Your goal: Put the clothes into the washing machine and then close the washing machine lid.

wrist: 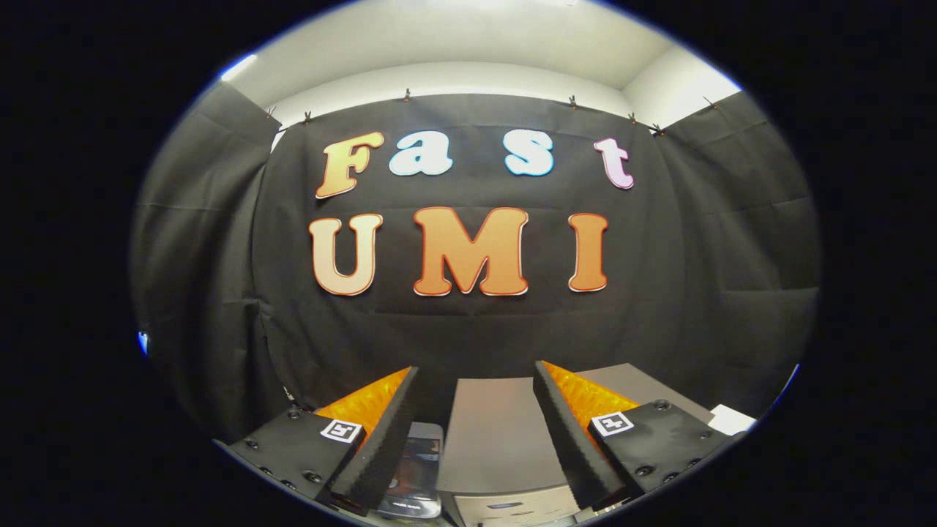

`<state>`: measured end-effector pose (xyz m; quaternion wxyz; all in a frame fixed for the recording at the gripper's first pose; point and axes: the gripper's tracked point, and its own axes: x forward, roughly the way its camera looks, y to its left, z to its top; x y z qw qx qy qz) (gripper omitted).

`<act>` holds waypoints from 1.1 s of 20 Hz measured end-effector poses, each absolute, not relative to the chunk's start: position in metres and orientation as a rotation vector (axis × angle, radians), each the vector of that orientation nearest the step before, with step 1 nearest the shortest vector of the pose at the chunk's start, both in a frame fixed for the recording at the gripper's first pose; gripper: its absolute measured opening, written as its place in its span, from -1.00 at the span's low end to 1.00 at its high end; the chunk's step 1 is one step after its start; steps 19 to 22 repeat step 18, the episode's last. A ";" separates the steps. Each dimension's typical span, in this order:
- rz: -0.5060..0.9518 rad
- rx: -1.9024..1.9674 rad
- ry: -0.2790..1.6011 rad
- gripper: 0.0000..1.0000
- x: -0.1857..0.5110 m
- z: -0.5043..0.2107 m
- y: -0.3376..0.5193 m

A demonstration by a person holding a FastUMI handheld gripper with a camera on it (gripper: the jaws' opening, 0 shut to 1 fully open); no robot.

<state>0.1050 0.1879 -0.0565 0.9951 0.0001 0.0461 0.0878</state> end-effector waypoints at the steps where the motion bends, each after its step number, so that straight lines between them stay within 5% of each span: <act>1: 0.168 0.006 0.086 0.97 0.102 -0.053 0.173; 12: 0.123 0.034 0.063 0.97 0.048 -0.062 0.019; 22: 0.100 0.026 0.054 0.97 0.035 -0.057 -0.015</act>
